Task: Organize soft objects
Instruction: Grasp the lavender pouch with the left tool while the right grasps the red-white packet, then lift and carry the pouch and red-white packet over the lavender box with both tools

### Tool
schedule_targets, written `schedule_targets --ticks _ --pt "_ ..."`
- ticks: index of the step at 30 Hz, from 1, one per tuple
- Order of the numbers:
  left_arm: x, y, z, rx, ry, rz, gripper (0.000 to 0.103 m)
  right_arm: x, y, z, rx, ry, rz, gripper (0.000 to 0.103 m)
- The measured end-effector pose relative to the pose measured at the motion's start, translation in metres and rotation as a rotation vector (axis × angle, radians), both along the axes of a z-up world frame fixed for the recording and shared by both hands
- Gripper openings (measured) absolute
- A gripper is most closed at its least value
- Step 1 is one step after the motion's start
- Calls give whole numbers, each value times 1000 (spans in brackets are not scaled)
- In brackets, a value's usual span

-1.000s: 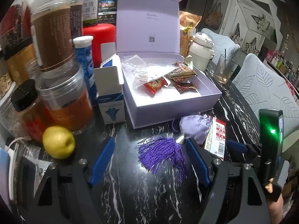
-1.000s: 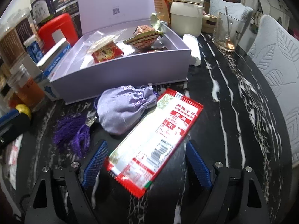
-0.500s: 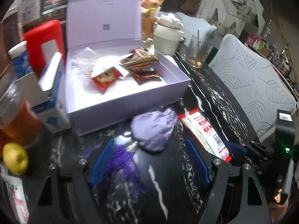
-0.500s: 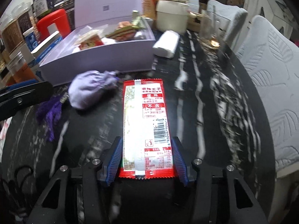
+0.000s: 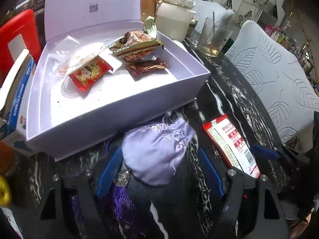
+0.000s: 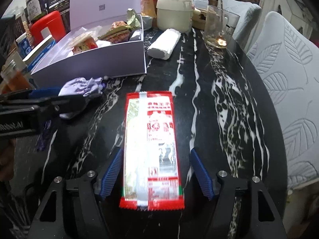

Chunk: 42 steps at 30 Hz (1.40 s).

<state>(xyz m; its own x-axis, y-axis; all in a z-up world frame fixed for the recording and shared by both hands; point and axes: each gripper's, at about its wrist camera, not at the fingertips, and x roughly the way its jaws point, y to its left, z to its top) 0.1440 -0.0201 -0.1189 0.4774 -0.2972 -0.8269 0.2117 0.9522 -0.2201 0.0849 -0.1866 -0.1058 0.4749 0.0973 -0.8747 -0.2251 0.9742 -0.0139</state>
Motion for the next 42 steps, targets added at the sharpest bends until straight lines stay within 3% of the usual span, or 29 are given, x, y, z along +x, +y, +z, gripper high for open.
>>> schedule_targets --ticks 7,13,14,15,16,23,42 --pt "6 -5 -8 48 -20 -3 78 8 2 -2 5 -3 10 78" --pt "5 -11 -11 138 -53 -10 78 8 3 0 7 -16 23 62" --pt "5 -10 -11 149 -59 -6 75 6 3 1 7 -18 26 52" --pt "4 -11 -10 176 -69 2 62 6 2 2 8 -19 25 50" --pt "3 -11 -10 185 -72 11 59 5 2 2 9 -23 26 50" --pt "-2 -1 -7 149 -59 25 51 -2 1 3 25 -45 12 44" --pt "-50 -4 15 126 -110 22 51 -39 0 12 106 -64 6 43"
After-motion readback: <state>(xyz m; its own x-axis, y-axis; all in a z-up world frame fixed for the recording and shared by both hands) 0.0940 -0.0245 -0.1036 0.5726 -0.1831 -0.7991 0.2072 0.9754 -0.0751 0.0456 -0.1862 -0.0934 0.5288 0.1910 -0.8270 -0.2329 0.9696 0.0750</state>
